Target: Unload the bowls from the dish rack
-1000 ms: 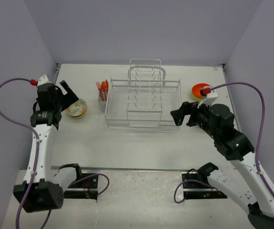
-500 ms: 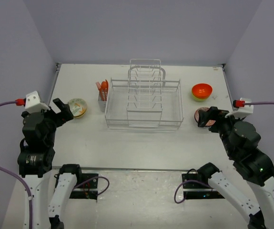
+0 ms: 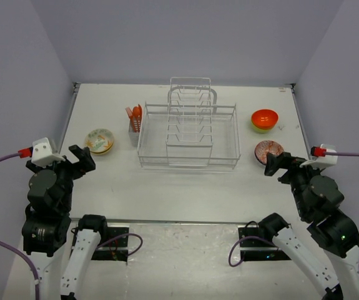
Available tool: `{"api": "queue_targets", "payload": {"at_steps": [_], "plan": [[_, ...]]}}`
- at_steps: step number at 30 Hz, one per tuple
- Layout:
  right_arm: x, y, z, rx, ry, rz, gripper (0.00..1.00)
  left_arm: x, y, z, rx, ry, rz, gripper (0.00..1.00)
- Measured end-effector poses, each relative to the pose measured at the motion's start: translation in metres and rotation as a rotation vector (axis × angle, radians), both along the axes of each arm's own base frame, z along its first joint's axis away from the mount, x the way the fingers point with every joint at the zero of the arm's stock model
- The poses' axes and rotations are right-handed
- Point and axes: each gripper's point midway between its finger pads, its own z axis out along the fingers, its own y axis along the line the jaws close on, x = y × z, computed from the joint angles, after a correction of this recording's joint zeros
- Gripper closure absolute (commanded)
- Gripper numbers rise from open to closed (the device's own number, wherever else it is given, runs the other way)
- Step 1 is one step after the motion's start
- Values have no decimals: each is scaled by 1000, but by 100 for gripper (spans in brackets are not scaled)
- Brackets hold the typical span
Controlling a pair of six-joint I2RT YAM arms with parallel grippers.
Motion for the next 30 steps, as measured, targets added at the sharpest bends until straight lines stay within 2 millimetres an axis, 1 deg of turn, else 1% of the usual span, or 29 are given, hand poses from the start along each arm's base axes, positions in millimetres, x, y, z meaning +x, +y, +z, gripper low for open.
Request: {"api": "queue_targets", "payload": {"at_steps": [2, 6, 14, 30], "plan": [[1, -3, -3, -8, 10, -16, 1, 0, 0, 0, 0, 1, 2, 0], [1, -8, -3, -12, 6, -48, 1, 1, 1, -2, 0, 9, 5, 0], [1, -9, -1, -8, -1, -57, 1, 9, 1, -9, 2, 53, 11, 0], [2, -10, 0, -7, -6, -64, 1, 4, 1, -5, -1, 26, 7, 0]]}}
